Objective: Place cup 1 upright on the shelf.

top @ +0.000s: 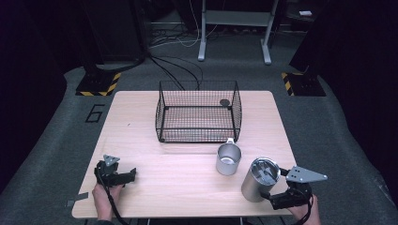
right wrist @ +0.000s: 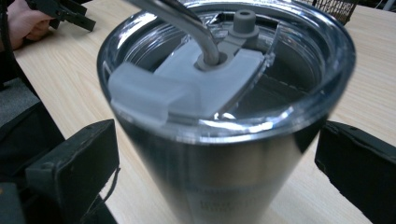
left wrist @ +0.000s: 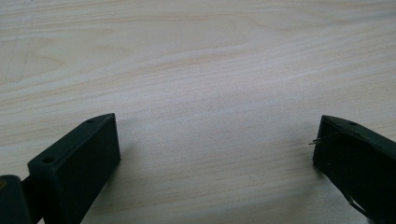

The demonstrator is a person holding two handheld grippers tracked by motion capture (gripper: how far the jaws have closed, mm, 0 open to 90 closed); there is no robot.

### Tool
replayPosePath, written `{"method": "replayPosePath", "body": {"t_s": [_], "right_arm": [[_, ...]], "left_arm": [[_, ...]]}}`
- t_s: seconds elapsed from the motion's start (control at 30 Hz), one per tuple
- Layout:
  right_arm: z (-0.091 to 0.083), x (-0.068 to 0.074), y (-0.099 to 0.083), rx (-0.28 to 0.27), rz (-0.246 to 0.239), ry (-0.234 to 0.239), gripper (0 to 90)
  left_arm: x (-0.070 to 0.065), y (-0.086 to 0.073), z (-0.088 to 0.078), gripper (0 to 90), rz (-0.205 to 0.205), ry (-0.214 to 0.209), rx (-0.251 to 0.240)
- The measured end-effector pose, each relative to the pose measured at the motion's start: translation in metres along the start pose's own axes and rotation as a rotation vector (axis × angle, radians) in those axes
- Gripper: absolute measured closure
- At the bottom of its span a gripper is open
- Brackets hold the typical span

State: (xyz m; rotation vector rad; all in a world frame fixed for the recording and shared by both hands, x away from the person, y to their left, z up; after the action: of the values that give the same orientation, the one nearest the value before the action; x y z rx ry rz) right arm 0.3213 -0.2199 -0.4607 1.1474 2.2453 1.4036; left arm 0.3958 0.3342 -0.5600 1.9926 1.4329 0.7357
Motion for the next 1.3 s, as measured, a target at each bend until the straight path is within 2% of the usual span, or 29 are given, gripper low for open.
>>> {"method": "replayPosePath", "body": {"t_s": [0.37, 0.43, 0.87, 1.3], "right_arm": [[0.011, 0.002, 0.007, -0.031, -0.009, 0.001, 0.2], [0.013, 0.002, 0.009, -0.053, -0.008, -0.006, 1.4], [0.013, 0.003, 0.006, -0.097, -0.021, -0.029, 2.9], [0.013, 0.005, 0.006, -0.110, -0.031, -0.027, 3.6]], "left_arm": [[0.000, 0.000, 0.000, 0.7, 0.001, 0.000, 0.000], [0.000, 0.000, 0.000, 0.7, 0.001, 0.000, 0.000], [0.000, 0.000, 0.000, 0.7, 0.000, -0.001, 0.001], [0.000, 0.000, 0.000, 0.7, 0.001, 0.000, 0.000]]}}
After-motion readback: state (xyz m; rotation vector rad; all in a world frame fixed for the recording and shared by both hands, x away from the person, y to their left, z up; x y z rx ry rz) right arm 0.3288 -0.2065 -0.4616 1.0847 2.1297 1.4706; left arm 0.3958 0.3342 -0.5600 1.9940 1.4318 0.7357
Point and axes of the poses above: each handheld gripper's, and its own axes: z roughly forward along the jaws, y roughly out of its top, x roughly to its left, the point moved 4 cm from there along z, roughly forward along the jaws, and after that the axes turned 8 degrees about z, right-handed, at the moved point
